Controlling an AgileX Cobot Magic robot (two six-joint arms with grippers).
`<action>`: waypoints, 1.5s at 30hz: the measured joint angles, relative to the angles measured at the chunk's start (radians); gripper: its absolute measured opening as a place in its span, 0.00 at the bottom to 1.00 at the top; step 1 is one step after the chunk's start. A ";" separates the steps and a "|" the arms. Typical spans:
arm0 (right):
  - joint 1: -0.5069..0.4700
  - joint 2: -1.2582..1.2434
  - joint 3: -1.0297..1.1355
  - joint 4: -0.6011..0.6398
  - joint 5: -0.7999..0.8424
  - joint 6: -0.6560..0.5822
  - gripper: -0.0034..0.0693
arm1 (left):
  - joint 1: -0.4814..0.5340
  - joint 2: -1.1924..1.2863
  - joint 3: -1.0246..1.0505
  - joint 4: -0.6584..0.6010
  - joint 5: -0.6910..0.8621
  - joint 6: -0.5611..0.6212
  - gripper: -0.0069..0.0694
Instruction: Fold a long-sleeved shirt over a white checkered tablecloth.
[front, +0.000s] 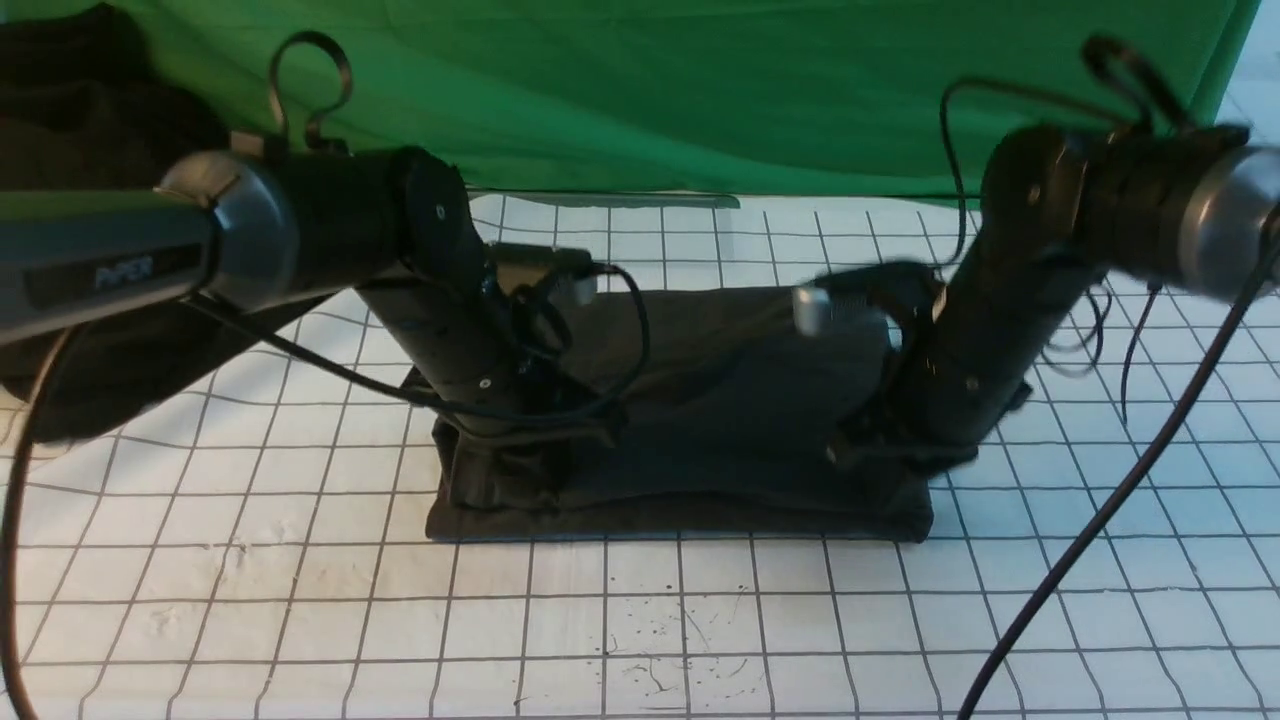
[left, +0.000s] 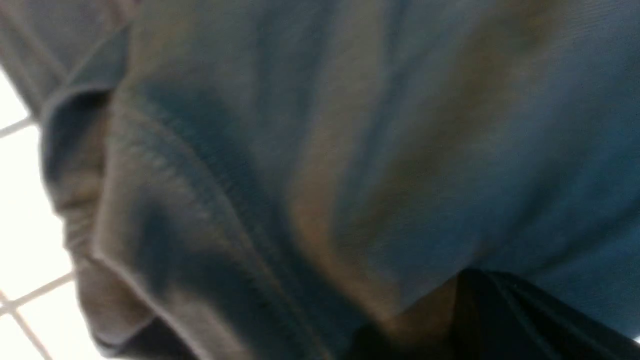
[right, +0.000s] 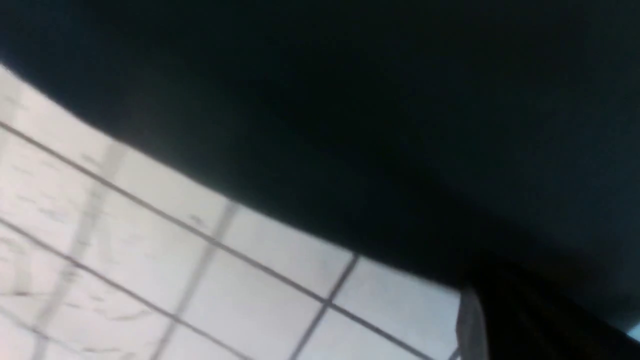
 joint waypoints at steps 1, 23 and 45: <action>-0.004 0.001 0.022 0.000 -0.016 0.002 0.04 | 0.000 0.001 0.004 0.011 -0.003 -0.010 0.09; -0.043 -0.125 -0.111 0.067 -0.035 -0.026 0.04 | 0.013 -0.167 0.077 0.106 -0.081 -0.093 0.09; -0.043 0.044 -0.110 -0.043 0.103 -0.018 0.04 | 0.166 -0.308 0.304 0.061 -0.177 -0.147 0.09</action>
